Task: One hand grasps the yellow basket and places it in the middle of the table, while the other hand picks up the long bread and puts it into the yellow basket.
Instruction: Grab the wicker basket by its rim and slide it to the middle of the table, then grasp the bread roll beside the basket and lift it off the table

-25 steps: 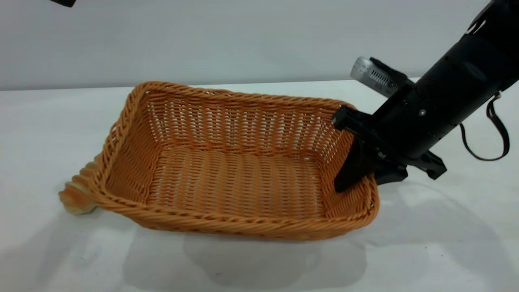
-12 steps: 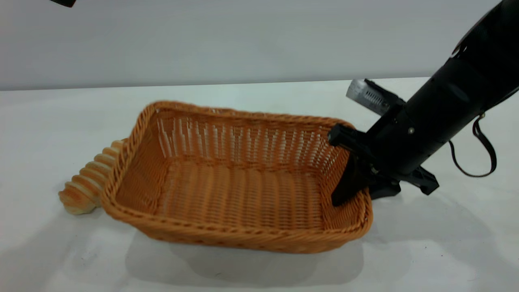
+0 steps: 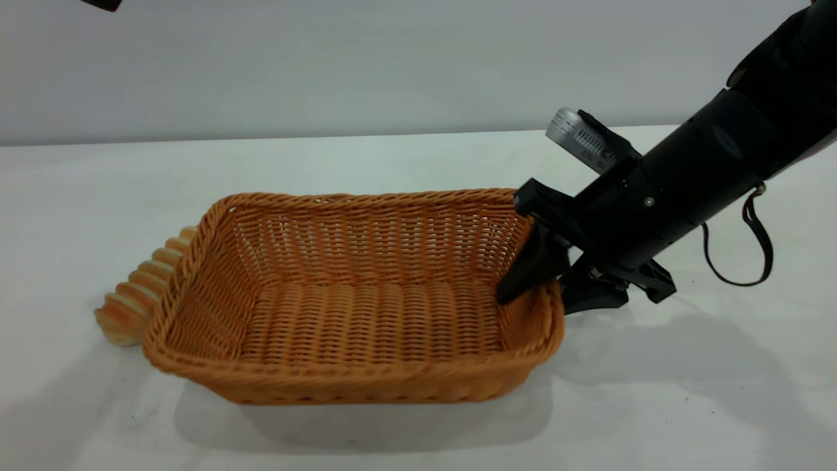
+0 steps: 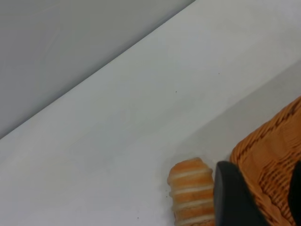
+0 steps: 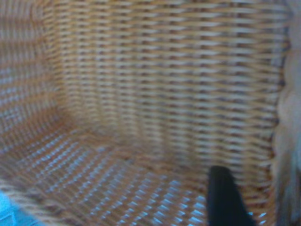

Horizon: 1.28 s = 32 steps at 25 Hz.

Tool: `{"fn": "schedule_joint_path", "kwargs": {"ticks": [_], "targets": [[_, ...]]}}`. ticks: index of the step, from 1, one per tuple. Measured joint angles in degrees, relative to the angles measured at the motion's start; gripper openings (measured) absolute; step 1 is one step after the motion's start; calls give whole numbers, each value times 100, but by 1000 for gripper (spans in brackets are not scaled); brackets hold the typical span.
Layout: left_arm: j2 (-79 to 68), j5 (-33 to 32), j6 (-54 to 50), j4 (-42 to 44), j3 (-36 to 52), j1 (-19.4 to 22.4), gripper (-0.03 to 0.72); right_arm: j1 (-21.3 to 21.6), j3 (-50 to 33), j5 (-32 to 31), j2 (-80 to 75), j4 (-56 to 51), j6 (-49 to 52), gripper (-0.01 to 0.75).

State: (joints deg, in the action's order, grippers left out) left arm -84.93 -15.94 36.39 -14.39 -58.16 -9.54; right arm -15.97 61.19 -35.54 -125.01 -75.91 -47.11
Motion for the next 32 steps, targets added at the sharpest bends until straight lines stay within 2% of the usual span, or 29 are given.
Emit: {"fn": "schedule_joint_path", "kwargs": {"ticks": [2, 4, 12, 24, 29, 32], "targets": [[0, 0, 0, 0, 0, 0, 341, 0, 7, -64, 0, -45, 0, 514], [0, 0, 0, 0, 0, 0, 341, 0, 7, -108, 0, -65, 0, 547], [0, 0, 0, 0, 0, 0, 341, 128, 7, -132, 239, 5, 15, 530], [0, -10, 0, 47, 0, 0, 341, 1394, 7, -437, 1188, 1380, 589, 515], [-5, -214, -288, 97, 0, 0, 341, 2066, 1, -526, 2282, 2016, 638, 463], [-76, -545, -643, 331, 0, 0, 341, 2167, 1, -593, 3218, 2503, 751, 430]]}}
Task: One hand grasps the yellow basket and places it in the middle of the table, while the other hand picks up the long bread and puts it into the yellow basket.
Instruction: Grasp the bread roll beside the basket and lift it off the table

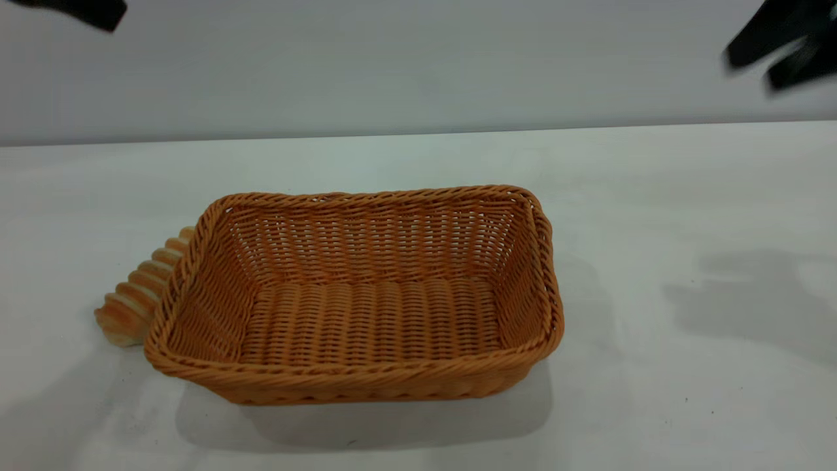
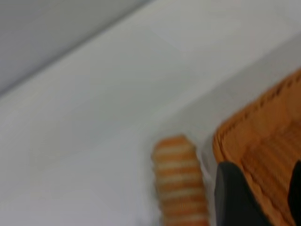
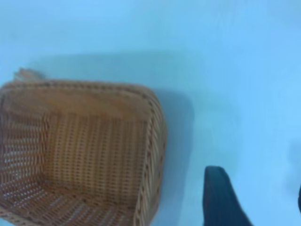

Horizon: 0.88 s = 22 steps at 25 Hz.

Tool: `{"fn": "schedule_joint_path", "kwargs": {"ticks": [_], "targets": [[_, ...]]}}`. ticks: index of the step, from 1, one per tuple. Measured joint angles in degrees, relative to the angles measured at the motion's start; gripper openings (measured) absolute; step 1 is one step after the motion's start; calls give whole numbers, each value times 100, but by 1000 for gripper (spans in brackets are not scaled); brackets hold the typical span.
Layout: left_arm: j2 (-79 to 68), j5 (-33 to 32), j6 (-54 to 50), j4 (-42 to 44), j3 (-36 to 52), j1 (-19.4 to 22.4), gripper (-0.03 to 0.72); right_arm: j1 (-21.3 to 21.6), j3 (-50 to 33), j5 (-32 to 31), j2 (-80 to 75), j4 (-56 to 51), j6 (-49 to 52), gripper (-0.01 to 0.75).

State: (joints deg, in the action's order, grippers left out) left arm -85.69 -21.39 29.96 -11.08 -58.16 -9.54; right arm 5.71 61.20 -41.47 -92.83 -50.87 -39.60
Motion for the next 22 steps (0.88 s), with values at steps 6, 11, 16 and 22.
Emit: {"fn": "schedule_joint_path", "kwargs": {"ticks": [6, 11, 16, 22], "targets": [[-170, -988, -1872, 2169, 0, 0, 341, 7, -23, -278, 1540, 611, 174, 417], [-170, -1253, -2848, 3074, 0, 0, 341, 20, -231, -523, 2690, 1030, 348, 417], [-191, -1354, -2800, 2950, 0, 0, 341, 20, -980, -648, 3929, 1414, 545, 417], [-398, -1289, -2780, 2694, -2, 0, 341, 20, -1856, -795, 5625, 1525, 722, 412]]}}
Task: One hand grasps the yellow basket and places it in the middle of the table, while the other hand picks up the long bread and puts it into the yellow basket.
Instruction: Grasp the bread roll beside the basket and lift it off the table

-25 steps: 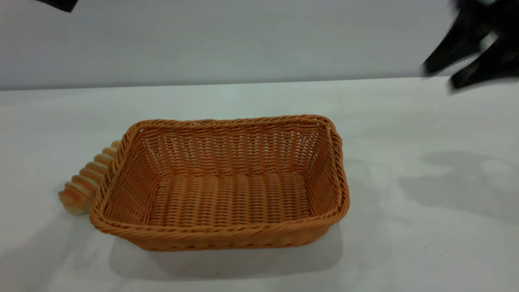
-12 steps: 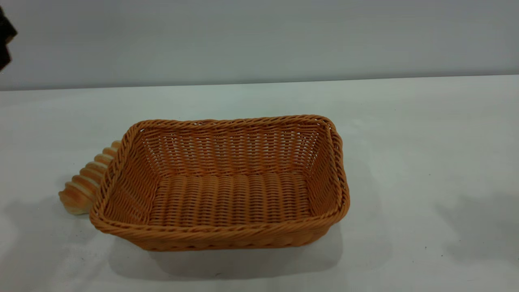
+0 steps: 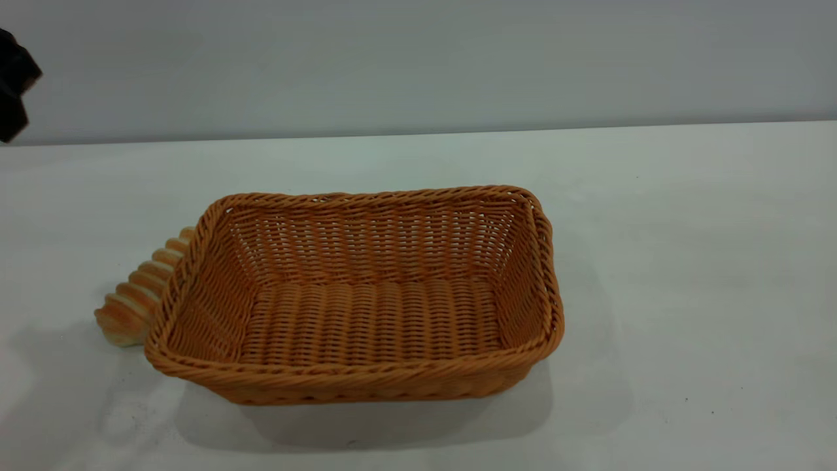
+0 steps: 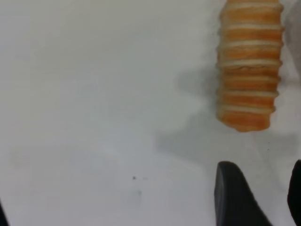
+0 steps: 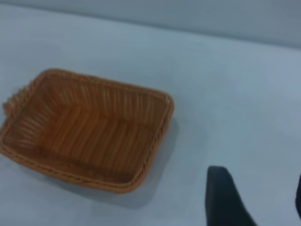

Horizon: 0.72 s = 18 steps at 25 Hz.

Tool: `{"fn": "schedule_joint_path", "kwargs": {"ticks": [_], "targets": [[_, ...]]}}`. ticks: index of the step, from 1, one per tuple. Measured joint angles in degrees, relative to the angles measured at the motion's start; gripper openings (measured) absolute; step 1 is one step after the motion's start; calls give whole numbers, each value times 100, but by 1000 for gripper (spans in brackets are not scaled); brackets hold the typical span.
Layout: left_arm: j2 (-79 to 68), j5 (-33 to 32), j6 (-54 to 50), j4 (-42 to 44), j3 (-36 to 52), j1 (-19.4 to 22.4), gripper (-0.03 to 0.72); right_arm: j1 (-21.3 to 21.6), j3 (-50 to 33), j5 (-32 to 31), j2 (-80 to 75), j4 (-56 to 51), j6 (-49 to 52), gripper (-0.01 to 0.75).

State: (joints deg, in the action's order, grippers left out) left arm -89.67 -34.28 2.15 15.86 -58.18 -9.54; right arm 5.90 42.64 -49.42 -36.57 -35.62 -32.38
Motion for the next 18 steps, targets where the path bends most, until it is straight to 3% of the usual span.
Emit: {"fn": "schedule_joint_path", "kwargs": {"ticks": [11, 18], "targets": [[-286, 263, 71, -249, 0, 0, 341, 0, -315, -1092, 2044, 1414, 680, 366], [-744, 418, 136, -298, 0, 0, 341, 0, -927, -1146, 2711, 1550, 833, 364]]}}
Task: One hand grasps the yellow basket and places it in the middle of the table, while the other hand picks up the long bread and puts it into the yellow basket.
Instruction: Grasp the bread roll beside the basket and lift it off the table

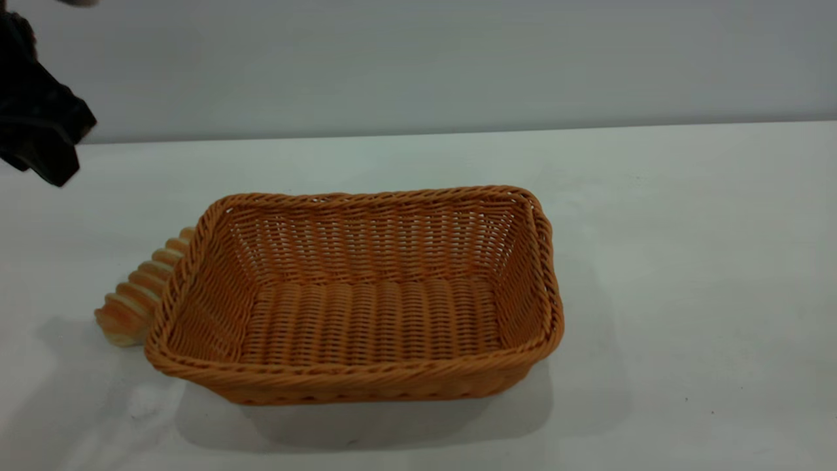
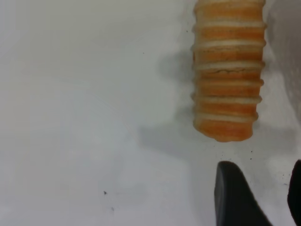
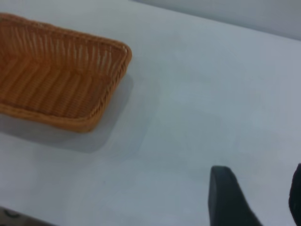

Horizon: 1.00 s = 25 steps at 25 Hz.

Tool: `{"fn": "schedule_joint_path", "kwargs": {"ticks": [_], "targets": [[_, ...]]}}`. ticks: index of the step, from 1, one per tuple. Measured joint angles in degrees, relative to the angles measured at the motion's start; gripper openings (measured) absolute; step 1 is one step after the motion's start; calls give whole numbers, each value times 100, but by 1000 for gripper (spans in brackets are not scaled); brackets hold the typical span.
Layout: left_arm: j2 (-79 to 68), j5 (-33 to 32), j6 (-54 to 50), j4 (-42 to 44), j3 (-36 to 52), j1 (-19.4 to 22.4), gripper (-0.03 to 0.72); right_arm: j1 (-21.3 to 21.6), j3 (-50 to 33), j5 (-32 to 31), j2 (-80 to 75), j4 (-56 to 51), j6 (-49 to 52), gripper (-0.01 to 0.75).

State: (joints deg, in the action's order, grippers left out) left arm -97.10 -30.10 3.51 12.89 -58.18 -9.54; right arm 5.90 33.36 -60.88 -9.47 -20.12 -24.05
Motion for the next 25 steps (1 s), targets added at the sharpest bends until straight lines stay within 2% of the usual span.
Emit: {"fn": "schedule_joint_path", "kwargs": {"ticks": [5, 14, 25], "targets": [[-358, 161, 4, 76, -4, 0, 341, 0, -369, -12, 698, 98, 19, 363], [-1096, 625, 79, 132, -4, 0, 354, 0, -403, -52, 1052, 356, 124, 363], [-1670, 1077, 123, 129, -20, 429, 364, 0, -463, -34, 1058, 389, 170, 363]]}}
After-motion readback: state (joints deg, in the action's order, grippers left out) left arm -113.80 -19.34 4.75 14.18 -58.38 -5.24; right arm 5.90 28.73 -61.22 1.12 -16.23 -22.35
